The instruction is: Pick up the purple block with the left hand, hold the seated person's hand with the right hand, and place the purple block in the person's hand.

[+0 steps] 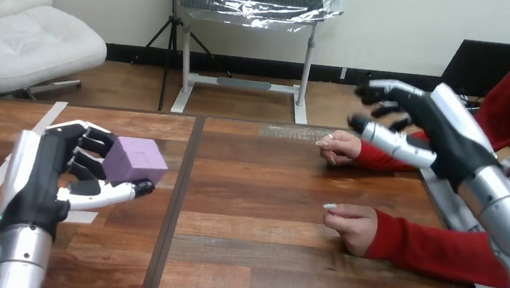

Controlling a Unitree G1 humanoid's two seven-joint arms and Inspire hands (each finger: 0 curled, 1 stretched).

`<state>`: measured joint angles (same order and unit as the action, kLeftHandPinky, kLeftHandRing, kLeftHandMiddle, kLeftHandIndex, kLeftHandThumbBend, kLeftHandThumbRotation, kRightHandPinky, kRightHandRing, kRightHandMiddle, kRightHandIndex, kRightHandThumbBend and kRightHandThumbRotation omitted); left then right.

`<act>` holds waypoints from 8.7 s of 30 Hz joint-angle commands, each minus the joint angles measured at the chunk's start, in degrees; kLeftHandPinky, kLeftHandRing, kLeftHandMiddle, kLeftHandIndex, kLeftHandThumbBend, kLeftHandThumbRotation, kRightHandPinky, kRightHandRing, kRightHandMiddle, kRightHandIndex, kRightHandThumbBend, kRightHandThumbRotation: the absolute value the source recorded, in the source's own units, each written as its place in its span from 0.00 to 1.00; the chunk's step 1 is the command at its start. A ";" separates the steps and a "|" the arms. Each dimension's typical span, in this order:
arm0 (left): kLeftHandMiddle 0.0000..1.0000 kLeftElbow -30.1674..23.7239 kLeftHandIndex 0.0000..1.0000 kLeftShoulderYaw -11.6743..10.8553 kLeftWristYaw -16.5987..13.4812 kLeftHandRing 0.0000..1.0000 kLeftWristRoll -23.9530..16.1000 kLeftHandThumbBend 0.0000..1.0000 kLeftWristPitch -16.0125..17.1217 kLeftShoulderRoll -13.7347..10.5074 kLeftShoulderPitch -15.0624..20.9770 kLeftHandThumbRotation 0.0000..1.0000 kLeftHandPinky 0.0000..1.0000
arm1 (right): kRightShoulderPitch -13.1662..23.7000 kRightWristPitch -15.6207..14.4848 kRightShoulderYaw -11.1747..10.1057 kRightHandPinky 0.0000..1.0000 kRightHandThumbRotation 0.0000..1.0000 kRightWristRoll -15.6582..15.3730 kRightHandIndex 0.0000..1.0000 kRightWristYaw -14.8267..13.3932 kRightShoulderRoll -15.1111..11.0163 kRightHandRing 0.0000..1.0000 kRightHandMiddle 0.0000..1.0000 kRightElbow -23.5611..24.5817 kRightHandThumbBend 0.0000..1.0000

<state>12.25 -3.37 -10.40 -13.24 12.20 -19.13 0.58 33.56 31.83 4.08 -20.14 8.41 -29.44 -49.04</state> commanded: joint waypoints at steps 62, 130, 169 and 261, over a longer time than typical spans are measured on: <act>0.40 -5.45 0.41 -2.24 2.53 0.39 1.95 0.70 2.11 0.54 1.26 0.00 0.36 | 5.37 0.54 5.53 0.74 1.00 -4.65 0.88 -0.64 -4.77 0.85 0.87 -17.61 0.82; 0.40 -3.54 0.40 -3.42 4.76 0.39 3.50 0.64 5.85 1.03 -0.08 0.00 0.37 | 6.09 -5.55 9.51 0.73 0.00 -8.01 0.88 5.55 -8.82 0.85 0.89 -18.43 1.00; 0.41 -4.16 0.41 -3.74 4.97 0.39 2.96 0.63 6.11 0.57 -0.64 0.00 0.36 | 5.73 -6.83 15.15 0.60 0.00 -13.22 0.69 0.23 -6.86 0.64 0.68 -19.50 0.86; 0.41 23.97 0.41 0.08 5.97 0.39 3.11 0.64 9.99 4.07 24.11 0.00 0.35 | 7.81 -1.47 12.70 0.28 0.20 -6.83 0.36 -0.94 -4.90 0.30 0.34 -17.22 0.59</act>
<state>31.35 -5.17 -4.25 -9.90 20.05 -17.05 12.20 37.24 28.58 19.83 -30.60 7.12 -36.03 -70.04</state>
